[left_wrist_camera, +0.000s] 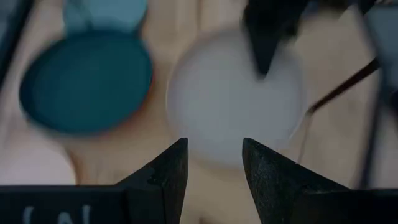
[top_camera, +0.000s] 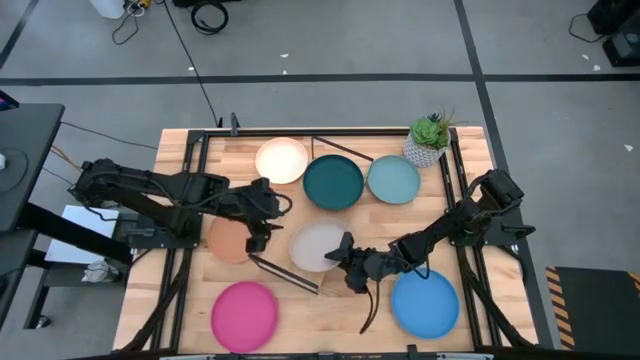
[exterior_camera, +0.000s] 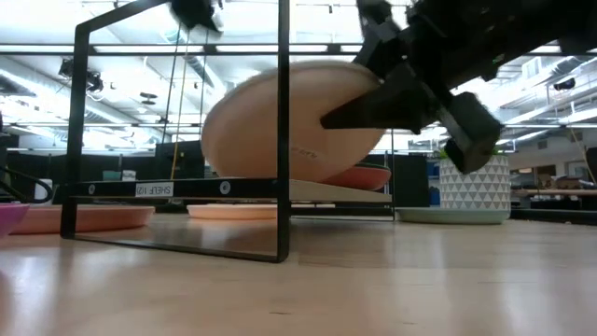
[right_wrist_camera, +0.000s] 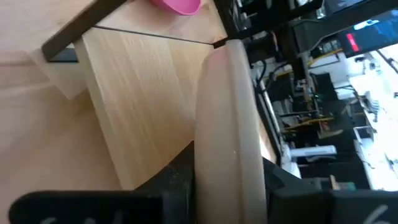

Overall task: Place and stack plates onto a shelf
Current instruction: Put the white plate on the shelf, then stack the light orange plate on the white plate

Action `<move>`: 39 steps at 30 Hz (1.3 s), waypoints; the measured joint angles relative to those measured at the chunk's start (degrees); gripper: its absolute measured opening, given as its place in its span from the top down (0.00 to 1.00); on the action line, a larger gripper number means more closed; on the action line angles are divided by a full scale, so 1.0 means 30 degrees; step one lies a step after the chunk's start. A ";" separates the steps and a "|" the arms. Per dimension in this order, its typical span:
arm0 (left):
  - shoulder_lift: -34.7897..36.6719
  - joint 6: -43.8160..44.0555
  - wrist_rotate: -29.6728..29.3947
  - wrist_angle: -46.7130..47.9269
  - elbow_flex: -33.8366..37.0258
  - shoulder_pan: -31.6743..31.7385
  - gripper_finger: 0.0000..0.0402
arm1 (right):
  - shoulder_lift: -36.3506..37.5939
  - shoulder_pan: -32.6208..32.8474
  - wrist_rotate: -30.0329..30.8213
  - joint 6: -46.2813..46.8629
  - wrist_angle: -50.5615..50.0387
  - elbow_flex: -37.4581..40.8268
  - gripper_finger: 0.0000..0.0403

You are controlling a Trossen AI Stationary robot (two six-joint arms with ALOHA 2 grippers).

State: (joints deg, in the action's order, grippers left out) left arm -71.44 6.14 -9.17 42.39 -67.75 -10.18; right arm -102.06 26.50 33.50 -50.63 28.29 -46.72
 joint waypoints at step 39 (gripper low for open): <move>-0.3761 -1.2522 -0.0882 -0.3607 0.7230 1.2466 0.65 | 0.0087 0.1526 0.1855 0.0881 -0.0859 -0.0015 0.47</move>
State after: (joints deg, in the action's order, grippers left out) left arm -82.72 -31.43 -11.81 31.57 -46.06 27.22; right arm -101.80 31.08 39.07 -47.99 25.72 -46.76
